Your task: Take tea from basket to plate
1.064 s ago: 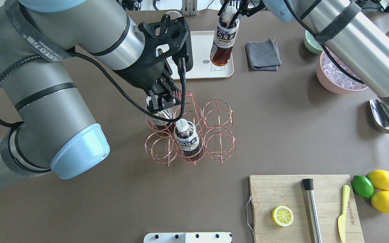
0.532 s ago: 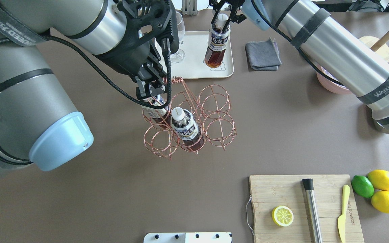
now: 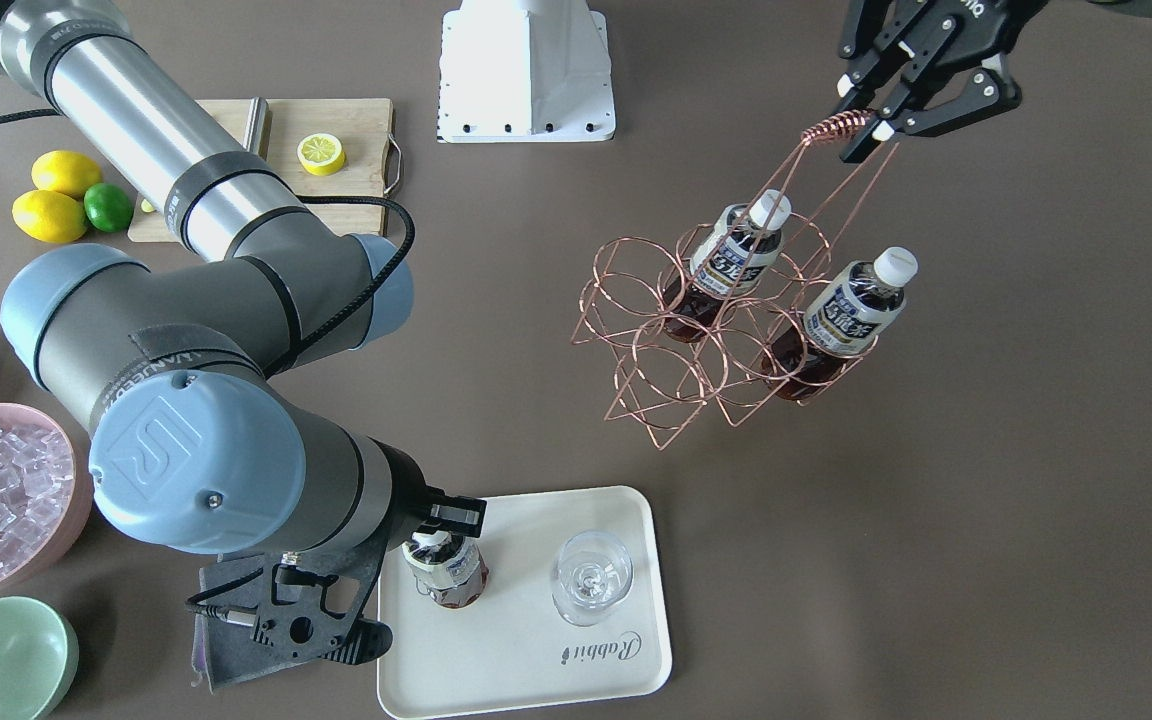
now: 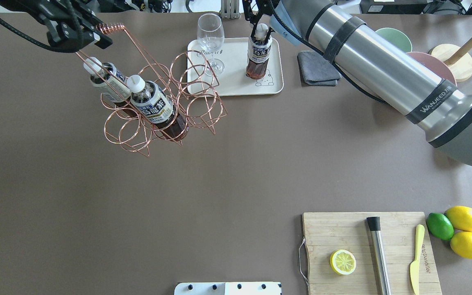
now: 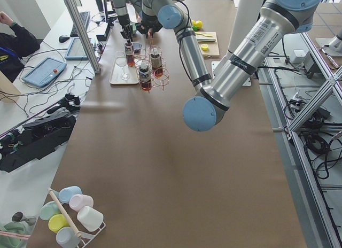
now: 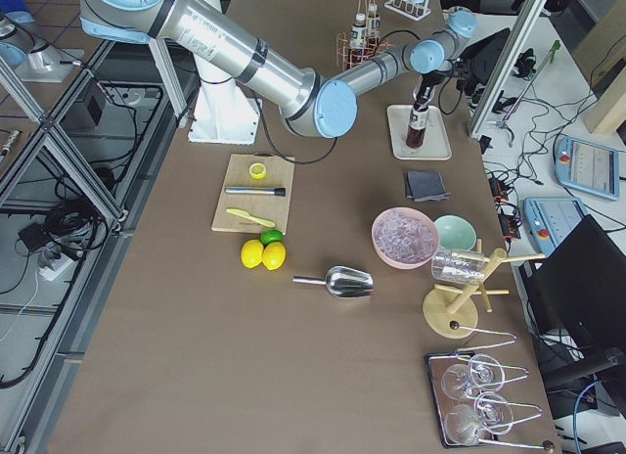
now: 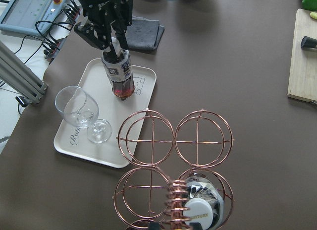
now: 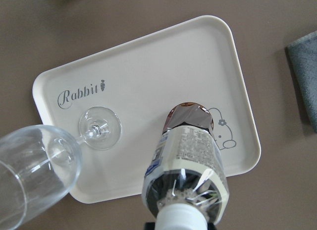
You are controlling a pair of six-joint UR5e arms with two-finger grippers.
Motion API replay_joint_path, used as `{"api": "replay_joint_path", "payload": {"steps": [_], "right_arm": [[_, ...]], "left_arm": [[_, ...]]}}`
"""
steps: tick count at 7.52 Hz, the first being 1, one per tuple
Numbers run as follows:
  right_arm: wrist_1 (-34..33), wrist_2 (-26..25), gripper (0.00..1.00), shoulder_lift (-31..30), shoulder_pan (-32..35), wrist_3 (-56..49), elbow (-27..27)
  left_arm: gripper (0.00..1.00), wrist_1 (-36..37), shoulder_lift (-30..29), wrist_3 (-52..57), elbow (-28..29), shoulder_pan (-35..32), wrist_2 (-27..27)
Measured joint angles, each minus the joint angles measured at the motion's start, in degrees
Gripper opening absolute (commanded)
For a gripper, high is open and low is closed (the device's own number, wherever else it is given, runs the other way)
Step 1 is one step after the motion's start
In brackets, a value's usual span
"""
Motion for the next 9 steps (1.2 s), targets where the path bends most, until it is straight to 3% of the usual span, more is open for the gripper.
{"api": "replay_joint_path", "payload": {"steps": [1, 2, 3, 5, 7, 9], "right_arm": [[0.00, -0.38, 0.03, 0.12, -0.11, -0.59, -0.04], [-0.01, -0.61, 0.33, 0.22, -0.17, -0.90, -0.06], [-0.01, -0.71, 0.51, 0.32, -0.24, -1.31, -0.08], [0.06, -0.76, 0.69, 0.38, -0.41, -1.83, -0.08], [0.13, -0.73, 0.73, 0.39, -0.33, -2.35, 0.10], [-0.15, -0.43, 0.73, 0.02, -0.21, -2.61, 2.10]], "left_arm": [[0.00, 0.05, 1.44, 1.10, 0.07, -3.03, -1.03], [0.00, 0.07, 3.19, 2.16, 0.31, -5.73, -1.46], [0.00, 0.10, 5.03, 5.15, 1.23, -8.24, -1.62], [0.00, 0.13, 8.32, 15.52, 5.74, -13.04, -1.45], [0.00, -0.19, 9.08, 24.05, 11.33, -16.63, -0.83], [0.00, -2.23, 8.35, 30.98, 16.99, -18.43, 3.83]]}}
